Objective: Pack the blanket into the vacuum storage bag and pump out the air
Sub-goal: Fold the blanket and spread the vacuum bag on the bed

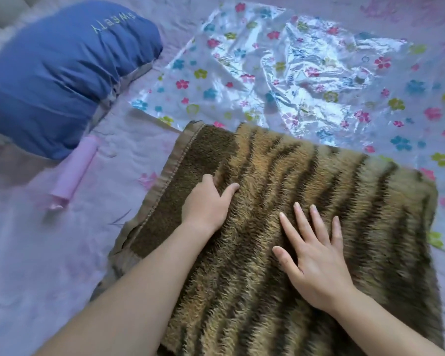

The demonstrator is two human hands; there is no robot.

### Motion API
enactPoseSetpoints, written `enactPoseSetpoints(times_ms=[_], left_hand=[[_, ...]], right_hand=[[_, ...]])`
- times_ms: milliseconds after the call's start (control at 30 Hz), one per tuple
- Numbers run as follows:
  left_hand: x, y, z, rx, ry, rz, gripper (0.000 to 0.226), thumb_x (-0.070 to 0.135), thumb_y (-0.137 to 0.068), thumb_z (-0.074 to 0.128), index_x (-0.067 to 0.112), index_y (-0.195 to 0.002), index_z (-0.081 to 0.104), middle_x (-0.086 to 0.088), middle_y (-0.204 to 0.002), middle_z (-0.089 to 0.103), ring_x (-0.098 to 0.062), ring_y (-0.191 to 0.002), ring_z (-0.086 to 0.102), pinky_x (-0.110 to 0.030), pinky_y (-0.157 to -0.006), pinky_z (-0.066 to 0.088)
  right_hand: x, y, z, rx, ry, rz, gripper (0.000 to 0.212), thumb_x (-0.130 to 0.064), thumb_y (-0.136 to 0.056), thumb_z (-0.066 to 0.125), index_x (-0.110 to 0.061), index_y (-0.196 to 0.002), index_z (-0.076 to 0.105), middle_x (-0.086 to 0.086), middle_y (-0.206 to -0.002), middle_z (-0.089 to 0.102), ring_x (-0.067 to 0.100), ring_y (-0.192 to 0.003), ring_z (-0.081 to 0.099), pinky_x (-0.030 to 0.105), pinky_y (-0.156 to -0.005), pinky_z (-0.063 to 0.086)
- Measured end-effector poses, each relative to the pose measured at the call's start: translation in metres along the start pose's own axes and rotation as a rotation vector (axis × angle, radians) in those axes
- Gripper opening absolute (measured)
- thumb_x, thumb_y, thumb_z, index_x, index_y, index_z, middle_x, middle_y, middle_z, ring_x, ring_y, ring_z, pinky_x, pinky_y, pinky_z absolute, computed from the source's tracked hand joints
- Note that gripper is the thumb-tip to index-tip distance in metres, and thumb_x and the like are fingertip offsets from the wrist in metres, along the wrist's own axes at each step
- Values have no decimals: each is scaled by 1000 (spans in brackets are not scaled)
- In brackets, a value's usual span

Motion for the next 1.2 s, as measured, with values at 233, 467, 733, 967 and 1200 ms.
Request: enactPoseSetpoints(times_ms=[233, 467, 733, 967, 1200], left_hand=[[-59, -41, -63, 174, -81, -42, 64, 76, -88, 56, 17, -113, 60, -7, -109, 71, -34, -104, 66, -37, -72, 43], [-100, -64, -42, 18, 52, -166, 68, 77, -87, 57, 13, -109, 61, -8, -105, 69, -34, -109, 65, -38, -80, 46], [-126, -88, -86, 104, 123, -166, 71, 91, -60, 53, 23, -82, 57, 4, -78, 62, -17, -74, 59, -33, -59, 38], [-148, -99, -52, -146, 60, -249, 112, 99, -67, 33, 21, -144, 56, -17, -140, 60, -37, -133, 54, -48, -114, 42], [-146, -96, -55, -309, 312, -150, 99, 89, -53, 75, 30, -131, 64, 4, -122, 75, -21, -112, 71, -46, -109, 51]], right_hand=[[-67, -34, -5, 26, -92, -120, 75, -74, -95, 0, -39, -160, 12, -6, -169, -3, 18, -154, -18, 55, -122, -9], [-88, -53, 17, -6, -10, -106, 75, -70, -97, 9, -31, -160, 18, 1, -169, 5, 25, -156, -8, 59, -123, 0], [-118, -78, 14, 53, -15, -156, 78, -74, -96, 14, -31, -160, 20, 3, -170, 7, 27, -156, -6, 59, -122, 0], [-115, -84, 33, 1, 55, -163, 78, -74, -96, 17, -28, -158, 29, 6, -168, 15, 30, -156, 1, 62, -122, 5], [-82, -67, -1, 87, -188, -111, 77, -68, -92, 33, -27, -157, 29, 1, -167, 22, 19, -156, 7, 45, -126, -3]])
Point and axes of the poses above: each hand's wrist, its own y-axis away from the middle knuckle, its own z-axis out of the palm, x = y × z, the point moved 4 cm from there along -y, towards the middle knuckle
